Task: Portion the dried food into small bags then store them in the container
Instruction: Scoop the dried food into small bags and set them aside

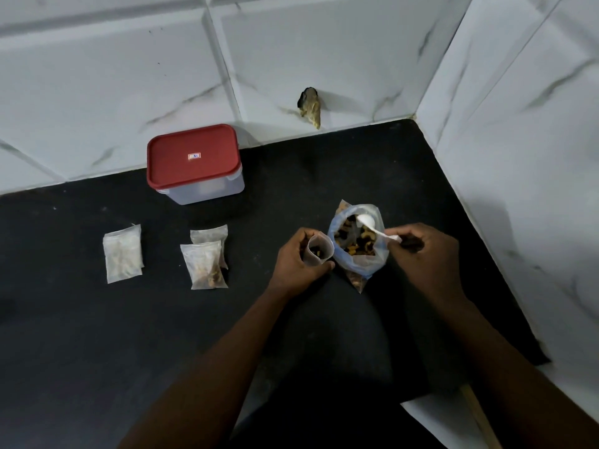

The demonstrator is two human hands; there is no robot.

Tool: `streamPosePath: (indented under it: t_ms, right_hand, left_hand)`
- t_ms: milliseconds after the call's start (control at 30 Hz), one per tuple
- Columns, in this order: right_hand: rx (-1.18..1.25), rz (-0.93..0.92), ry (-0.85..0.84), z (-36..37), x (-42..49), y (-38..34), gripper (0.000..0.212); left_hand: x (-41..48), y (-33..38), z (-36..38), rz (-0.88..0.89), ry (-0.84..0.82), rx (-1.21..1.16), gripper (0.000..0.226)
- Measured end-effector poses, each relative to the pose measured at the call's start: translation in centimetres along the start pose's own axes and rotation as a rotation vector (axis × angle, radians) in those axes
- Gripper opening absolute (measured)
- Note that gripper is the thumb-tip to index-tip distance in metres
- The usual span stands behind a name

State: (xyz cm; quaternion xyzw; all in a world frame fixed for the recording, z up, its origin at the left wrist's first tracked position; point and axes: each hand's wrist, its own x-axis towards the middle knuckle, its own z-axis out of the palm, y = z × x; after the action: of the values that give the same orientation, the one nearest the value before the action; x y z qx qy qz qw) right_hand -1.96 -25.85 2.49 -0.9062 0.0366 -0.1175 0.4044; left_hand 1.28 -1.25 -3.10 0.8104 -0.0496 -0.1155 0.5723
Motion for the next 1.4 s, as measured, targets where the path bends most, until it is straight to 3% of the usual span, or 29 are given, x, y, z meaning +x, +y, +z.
streamPosePath:
  t_ms: [100, 433, 733, 1067, 1233, 1400]
  right_hand:
    - [-0.033, 0.04, 0.003, 0.7, 0.6, 0.2, 0.018]
    - [-0.153, -0.209, -0.094, 3.6, 2.9, 0.6, 0.012]
    - [-0.16, -0.231, -0.282, 2.8, 1.5, 0.0, 0.016]
    - [-0.143, -0.189, -0.113, 2.1, 3.1, 0.4, 0.018]
    - [-0.18, -0.217, -0.26, 2.6, 3.1, -0.1, 0.016]
    - [-0.157, -0.12, -0.399, 0.6, 3.0, -0.4, 0.018]
  left_hand:
    - [0.0, -0.1, 0.1, -0.026, 0.006, 0.01, 0.049]
    - [0.4, 0.0, 0.5, -0.123, -0.036, 0.006, 0.05]
    - [0.8, -0.1, 0.5, -0.134, -0.065, -0.024, 0.053]
    - [0.4, -0.2, 0.4, -0.129, -0.066, 0.018, 0.055]
    - [0.6, -0.2, 0.3, -0.157, -0.09, 0.034, 0.055]
    - [0.5, -0.3, 0.4, -0.147, -0.075, 0.043, 0.055]
